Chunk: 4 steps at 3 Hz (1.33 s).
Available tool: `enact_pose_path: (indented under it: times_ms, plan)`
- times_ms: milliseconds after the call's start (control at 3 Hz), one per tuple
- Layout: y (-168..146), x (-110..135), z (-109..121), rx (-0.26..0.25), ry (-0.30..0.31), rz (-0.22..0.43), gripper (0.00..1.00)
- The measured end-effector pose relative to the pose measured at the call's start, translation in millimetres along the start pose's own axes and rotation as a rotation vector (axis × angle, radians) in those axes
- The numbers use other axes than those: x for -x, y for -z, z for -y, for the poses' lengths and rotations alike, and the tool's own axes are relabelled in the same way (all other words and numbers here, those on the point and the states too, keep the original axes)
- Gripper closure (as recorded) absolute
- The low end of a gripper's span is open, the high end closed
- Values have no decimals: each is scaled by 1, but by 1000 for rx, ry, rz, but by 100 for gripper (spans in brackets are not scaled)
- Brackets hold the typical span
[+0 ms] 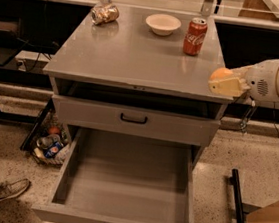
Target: Place orange into middle drawer
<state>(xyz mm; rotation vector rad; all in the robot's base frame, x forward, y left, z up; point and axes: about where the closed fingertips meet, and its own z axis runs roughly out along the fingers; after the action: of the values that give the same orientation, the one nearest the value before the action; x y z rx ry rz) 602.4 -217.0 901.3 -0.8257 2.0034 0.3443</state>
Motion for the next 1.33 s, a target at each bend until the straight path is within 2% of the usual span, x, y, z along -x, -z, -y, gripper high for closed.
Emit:
enact_pose_path:
  times_ms: [333,667,1000,1333]
  plan:
    - [-7,-35,-29,64,16,-15,100]
    - [-26,-98,-75,154,13,-81,100]
    - [-35,-123,-95,194,-2,-120,100]
    - [-35,-123,-95,194,-2,-120,100]
